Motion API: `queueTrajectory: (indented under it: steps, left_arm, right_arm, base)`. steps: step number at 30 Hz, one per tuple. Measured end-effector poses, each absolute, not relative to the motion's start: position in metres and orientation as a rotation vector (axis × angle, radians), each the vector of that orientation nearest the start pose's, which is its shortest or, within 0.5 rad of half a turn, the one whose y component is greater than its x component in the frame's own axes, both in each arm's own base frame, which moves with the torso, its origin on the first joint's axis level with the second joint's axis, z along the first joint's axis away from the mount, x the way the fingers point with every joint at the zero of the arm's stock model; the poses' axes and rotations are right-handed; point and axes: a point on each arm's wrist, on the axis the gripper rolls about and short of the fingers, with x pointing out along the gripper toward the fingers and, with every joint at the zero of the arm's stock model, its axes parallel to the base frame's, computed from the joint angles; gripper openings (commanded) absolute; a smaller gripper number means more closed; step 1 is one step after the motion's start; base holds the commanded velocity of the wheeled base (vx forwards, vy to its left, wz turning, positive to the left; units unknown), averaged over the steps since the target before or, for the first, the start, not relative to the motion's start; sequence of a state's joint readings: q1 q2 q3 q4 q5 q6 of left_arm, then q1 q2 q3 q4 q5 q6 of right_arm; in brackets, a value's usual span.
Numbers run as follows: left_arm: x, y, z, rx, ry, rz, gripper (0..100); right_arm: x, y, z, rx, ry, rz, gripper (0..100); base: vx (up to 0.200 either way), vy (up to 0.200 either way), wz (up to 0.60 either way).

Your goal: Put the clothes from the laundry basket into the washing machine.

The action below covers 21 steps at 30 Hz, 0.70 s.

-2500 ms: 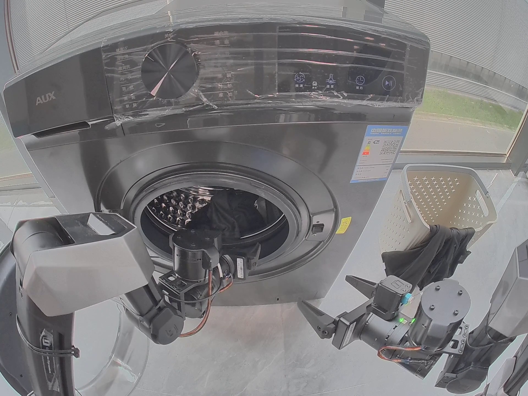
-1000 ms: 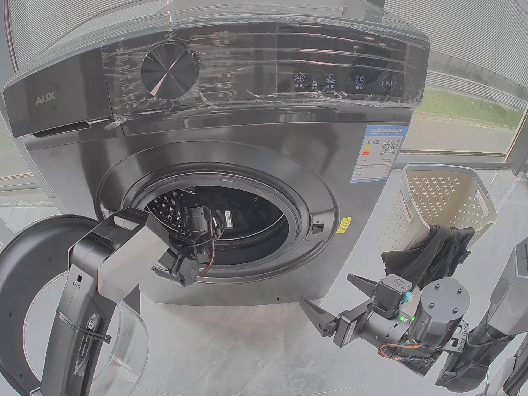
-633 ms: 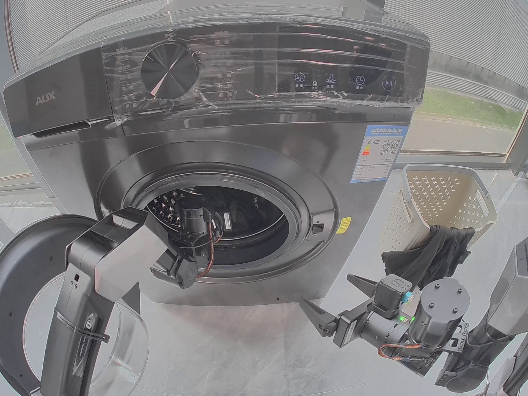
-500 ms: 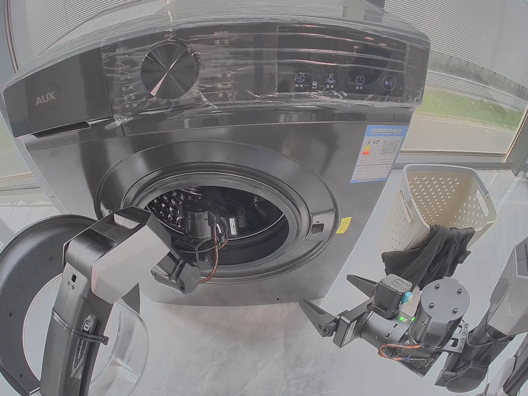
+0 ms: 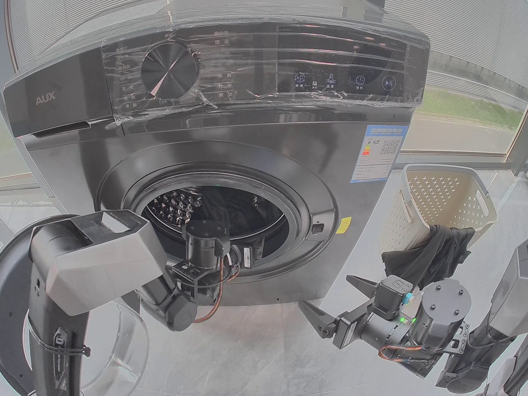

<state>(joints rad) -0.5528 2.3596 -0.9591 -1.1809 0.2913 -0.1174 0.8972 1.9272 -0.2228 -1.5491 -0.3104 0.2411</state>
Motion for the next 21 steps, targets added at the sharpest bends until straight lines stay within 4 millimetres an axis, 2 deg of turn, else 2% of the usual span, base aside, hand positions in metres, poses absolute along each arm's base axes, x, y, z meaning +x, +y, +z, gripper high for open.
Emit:
queueTrajectory:
  steps: [3, 10, 11, 13, 16, 21]
  left_arm:
    - [0.330, -0.213, 0.035, -0.023, 0.235, -0.283, 100]
    - [0.271, -0.198, 0.057, -0.031, 0.242, -0.342, 100]
    - [0.269, -0.198, 0.057, -0.032, 0.241, -0.343, 100]
    - [0.247, -0.189, 0.067, -0.028, 0.237, -0.373, 100]
    - [0.224, -0.182, 0.082, -0.058, 0.194, -0.401, 100]
    - [0.190, -0.163, 0.097, -0.072, 0.173, -0.434, 100]
  right_arm:
    - [0.165, 0.196, 0.082, 0.145, 0.200, 0.565, 100]
    - [0.164, 0.195, 0.083, 0.145, 0.198, 0.563, 100]
    - [0.164, 0.195, 0.083, 0.146, 0.198, 0.563, 100]
    - [0.163, 0.193, 0.083, 0.145, 0.198, 0.559, 100]
    - [0.164, 0.188, 0.084, 0.140, 0.200, 0.545, 100]
    - [0.169, 0.173, 0.086, 0.125, 0.192, 0.493, 100]
  base:
    - [0.000, 0.000, 0.00]
    - [0.000, 0.000, 0.00]
    - [0.000, 0.000, 0.00]
    - [0.000, 0.000, 0.00]
    - [0.000, 0.000, 0.00]
    - [0.000, 0.000, 0.00]
